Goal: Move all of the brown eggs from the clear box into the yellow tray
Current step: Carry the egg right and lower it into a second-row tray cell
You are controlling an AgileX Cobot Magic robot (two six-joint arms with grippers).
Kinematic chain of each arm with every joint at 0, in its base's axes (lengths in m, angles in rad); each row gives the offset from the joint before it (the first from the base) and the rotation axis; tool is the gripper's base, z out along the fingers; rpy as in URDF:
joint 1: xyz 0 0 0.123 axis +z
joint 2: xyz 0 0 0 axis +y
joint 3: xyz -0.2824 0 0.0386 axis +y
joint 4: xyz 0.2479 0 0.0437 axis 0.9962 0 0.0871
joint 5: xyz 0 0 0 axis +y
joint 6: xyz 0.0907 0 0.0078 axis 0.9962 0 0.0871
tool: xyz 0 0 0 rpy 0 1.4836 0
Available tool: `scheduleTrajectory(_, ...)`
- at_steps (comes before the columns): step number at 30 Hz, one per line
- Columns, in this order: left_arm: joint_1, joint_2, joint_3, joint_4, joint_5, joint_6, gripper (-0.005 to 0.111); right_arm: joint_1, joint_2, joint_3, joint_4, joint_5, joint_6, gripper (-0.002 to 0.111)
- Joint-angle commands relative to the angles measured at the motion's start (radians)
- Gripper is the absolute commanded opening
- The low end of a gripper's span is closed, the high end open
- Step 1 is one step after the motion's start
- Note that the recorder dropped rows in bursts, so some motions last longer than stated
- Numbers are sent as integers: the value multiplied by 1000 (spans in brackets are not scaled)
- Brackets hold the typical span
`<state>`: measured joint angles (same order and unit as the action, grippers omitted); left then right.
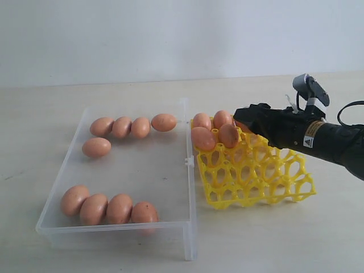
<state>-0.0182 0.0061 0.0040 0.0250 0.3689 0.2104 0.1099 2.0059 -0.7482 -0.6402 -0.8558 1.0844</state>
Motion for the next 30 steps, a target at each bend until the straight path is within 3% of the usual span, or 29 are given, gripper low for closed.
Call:
scheduleTrajectory(1,-2,-6,-4,0,-8,-5,0,-5,-1,-10,-16,-12,-11,29)
scheduleTrajectory(3,-2,-6,-4,0,-8,-5,0,-5,-1,-10,-16,-9,-11,46)
scheduleTrajectory(7,-2,-6,-4,0,-8,-5,0,-5,-1,-10,-16,-8,-11,58)
scheduleTrajectory(15,-2,-6,-4,0,-8,-5,0,-5,-20,-10,-24,-6,-24,60)
scheduleTrajectory(21,-2,-6,-4,0,-8,-5,0,-5,-51,-10,-10,45,-38,73)
scheduleTrajectory(30,-2,-6,-4,0,-8,-5,0,-5,-51,-10,-13,58,-38,73)
